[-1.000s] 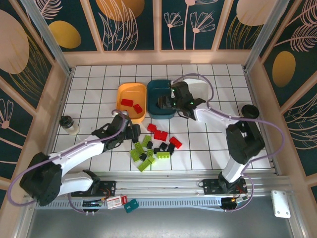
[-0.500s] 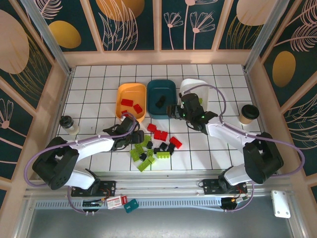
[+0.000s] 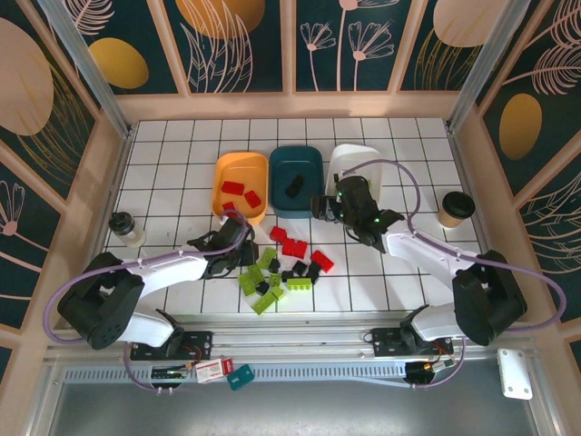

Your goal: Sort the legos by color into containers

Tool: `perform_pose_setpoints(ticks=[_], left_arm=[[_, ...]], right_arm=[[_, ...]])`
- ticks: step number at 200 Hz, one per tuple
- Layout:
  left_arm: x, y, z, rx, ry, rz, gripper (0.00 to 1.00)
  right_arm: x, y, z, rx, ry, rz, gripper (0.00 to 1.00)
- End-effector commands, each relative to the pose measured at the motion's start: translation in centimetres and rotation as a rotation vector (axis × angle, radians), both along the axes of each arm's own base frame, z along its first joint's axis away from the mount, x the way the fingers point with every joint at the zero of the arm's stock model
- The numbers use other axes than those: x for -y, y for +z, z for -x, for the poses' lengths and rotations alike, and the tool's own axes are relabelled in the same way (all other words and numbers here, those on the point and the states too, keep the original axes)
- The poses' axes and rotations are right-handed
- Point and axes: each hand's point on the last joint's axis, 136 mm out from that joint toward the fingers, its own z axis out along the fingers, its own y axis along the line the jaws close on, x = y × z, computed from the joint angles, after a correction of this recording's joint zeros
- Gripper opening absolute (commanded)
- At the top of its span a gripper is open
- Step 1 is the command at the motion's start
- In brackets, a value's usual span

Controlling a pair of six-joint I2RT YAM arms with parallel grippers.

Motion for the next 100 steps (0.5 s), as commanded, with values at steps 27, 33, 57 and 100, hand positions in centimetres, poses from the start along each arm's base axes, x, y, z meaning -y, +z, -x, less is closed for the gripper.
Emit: perform_pose_setpoints(ticks=[27, 33, 57, 100], left_arm=[[4.6, 9.0, -6.7, 0.197, -0.034, 0.073, 0.18], [5.5, 9.7, -7.7, 0.214, -0.043, 0.078, 0.18], [8.6, 11.6, -12.2, 0.259, -0.064, 0.090, 0.17], [12.4, 9.8, -19.2, 0.245, -0.063, 0.086, 0.18]], right_arm=[[2.0, -0.1, 2.1, 0.017, -0.045, -0.030, 0.72], [2.2, -0.4, 2.4, 0.013, -0.046, -0.033, 0.72], [3.1, -1.2, 3.7, 0.000, -0.058, -0.041, 0.72], [4.3, -2.6, 5.9, -0.024, -0.068, -0.060, 0.73]])
